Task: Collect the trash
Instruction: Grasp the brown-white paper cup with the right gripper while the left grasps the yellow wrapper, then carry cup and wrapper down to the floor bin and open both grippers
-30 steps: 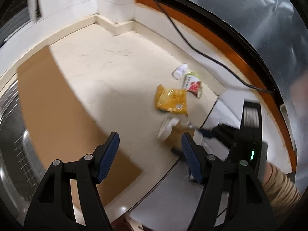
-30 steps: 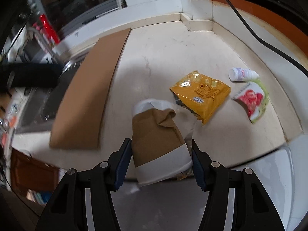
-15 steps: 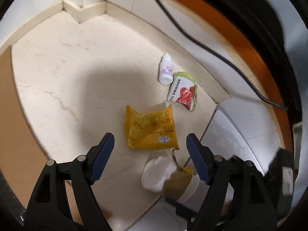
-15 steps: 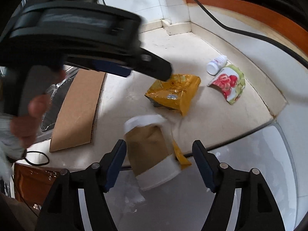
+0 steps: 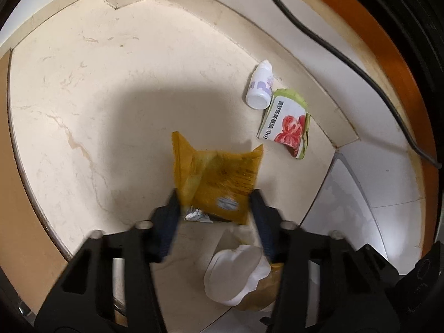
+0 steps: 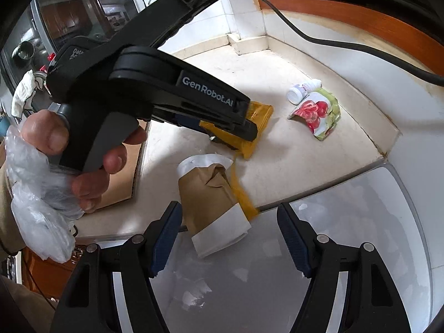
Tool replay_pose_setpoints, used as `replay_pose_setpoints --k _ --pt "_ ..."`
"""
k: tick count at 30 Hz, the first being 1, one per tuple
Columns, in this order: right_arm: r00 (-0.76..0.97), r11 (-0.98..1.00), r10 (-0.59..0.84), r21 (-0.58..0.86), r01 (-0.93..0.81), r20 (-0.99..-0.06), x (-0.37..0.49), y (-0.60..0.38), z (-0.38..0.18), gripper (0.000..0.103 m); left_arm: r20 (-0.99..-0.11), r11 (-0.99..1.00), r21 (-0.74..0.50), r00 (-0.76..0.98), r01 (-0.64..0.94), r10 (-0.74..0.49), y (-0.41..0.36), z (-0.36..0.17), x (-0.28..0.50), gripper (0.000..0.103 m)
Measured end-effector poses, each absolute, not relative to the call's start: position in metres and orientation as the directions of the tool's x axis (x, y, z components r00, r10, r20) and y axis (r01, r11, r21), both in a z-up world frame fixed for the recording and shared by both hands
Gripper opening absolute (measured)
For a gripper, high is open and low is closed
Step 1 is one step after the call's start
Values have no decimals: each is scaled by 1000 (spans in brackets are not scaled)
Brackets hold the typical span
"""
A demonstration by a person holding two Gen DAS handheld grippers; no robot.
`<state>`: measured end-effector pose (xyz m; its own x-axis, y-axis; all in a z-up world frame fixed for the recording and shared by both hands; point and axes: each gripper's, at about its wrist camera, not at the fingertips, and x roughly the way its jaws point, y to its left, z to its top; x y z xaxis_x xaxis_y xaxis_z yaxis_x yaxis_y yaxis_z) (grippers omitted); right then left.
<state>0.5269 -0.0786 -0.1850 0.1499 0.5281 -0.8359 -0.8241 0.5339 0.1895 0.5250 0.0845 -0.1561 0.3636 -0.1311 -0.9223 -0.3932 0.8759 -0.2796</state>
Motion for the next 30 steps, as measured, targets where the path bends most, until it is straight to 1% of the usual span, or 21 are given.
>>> replay_pose_setpoints --k 1,2,5,7,13,14,15,16,17,22,25,30 --pt "151 531 527 186 -827 -836 528 -80 -185 72 -920 879 -278 372 -387 -127 84 -154 524 34" --pt "150 526 527 182 -831 -837 528 -78 -185 72 -916 882 -276 383 -381 -122 85 -151 520 23" --pt "151 505 525 163 -848 -837 524 -72 -187 72 -909 892 -261 406 -369 -98 85 -142 513 15" --pt "155 480 520 137 -866 -840 519 -63 -188 72 -901 895 -256 425 -366 -83 86 -134 505 13" --pt "191 419 472 28 -908 -861 497 -41 -200 70 -873 870 -294 481 -395 -77 97 -107 475 9" --pt "201 418 463 12 -909 -863 495 -40 -203 65 -867 863 -306 492 -402 -78 101 -101 468 9" --pt "208 415 452 -3 -910 -867 494 -39 -205 57 -864 859 -313 498 -406 -79 102 -98 462 9" --pt "213 416 445 -10 -909 -870 493 -39 -207 54 -857 853 -322 509 -412 -77 104 -92 454 9" --pt "220 416 449 -16 -909 -866 492 -39 -207 54 -854 850 -325 516 -415 -74 104 -87 448 9" --pt "169 450 474 73 -890 -864 495 -45 -205 53 -832 846 -338 552 -412 -64 98 -62 411 9" --pt "169 474 490 98 -875 -855 490 -48 -200 53 -823 846 -343 565 -408 -61 92 -48 387 9" --pt "169 529 529 167 -832 -832 458 -66 -170 53 -813 869 -322 580 -374 -52 75 -23 332 9"
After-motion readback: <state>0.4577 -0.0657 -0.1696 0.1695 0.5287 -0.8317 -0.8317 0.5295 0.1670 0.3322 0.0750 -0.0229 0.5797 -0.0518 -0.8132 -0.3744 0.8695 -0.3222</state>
